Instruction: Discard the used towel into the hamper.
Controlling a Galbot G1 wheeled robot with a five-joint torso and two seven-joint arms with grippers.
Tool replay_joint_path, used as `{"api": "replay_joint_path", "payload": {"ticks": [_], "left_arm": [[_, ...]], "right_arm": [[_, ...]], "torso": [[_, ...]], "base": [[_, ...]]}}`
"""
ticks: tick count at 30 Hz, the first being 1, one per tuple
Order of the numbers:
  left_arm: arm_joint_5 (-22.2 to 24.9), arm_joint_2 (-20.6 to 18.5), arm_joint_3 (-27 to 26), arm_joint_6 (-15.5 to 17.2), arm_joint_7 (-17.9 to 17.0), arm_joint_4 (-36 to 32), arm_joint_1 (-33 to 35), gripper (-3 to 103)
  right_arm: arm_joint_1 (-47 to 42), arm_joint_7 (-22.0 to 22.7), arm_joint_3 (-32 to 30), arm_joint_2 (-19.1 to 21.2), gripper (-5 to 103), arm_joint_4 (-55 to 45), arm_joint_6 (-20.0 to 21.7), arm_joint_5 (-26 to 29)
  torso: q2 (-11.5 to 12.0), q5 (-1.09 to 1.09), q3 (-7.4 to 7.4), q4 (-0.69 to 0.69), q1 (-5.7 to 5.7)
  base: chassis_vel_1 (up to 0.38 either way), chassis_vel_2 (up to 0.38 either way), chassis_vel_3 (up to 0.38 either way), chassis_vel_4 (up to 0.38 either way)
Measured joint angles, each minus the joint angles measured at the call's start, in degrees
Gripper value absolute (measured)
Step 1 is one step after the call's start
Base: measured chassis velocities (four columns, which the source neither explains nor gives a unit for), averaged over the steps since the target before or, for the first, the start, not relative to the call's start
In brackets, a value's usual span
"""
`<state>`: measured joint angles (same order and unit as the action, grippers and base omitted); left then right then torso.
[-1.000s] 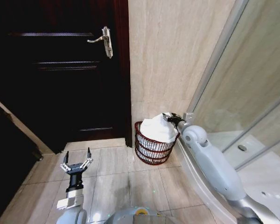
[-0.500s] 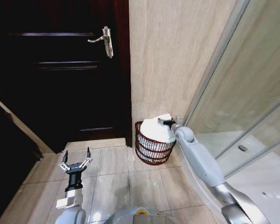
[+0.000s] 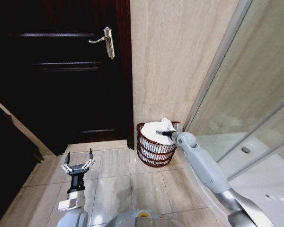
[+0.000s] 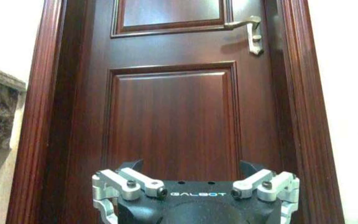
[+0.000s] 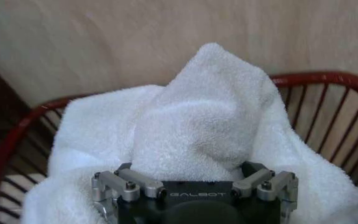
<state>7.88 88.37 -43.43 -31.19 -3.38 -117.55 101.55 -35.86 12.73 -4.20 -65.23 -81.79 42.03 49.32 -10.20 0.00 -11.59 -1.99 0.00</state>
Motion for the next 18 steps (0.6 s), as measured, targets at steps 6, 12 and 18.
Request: {"api": "replay_joint_path", "payload": {"ticks": [6,12,18], "left_arm": [[0.1,0.7,-0.3,-0.1,0.1,-0.6,0.4,100],[0.1,1.2,-0.2,-0.2,0.4,-0.8,0.4,100],[0.2,1.3,-0.2,-0.4,0.4,-1.1,0.4,100]], "right_arm": [[0.0,-0.8,-0.1,-1.0,100,3.7,-0.1,-0.5],[-0.2,0.0,0.1,-1.2,100,3.6,-0.2,-0.9],[-1.0,2.1,-0.5,0.0,100,-1.9,-2.0,-2.0]], "torso": [[0.0,0.00,0.00,0.00,0.00],[0.0,0.00,0.00,0.00,0.00],[0.0,0.01,-0.01,0.01,0.00]], "base": [[0.000,0.000,0.000,0.000],[0.000,0.000,0.000,0.000],[0.000,0.000,0.000,0.000]]}}
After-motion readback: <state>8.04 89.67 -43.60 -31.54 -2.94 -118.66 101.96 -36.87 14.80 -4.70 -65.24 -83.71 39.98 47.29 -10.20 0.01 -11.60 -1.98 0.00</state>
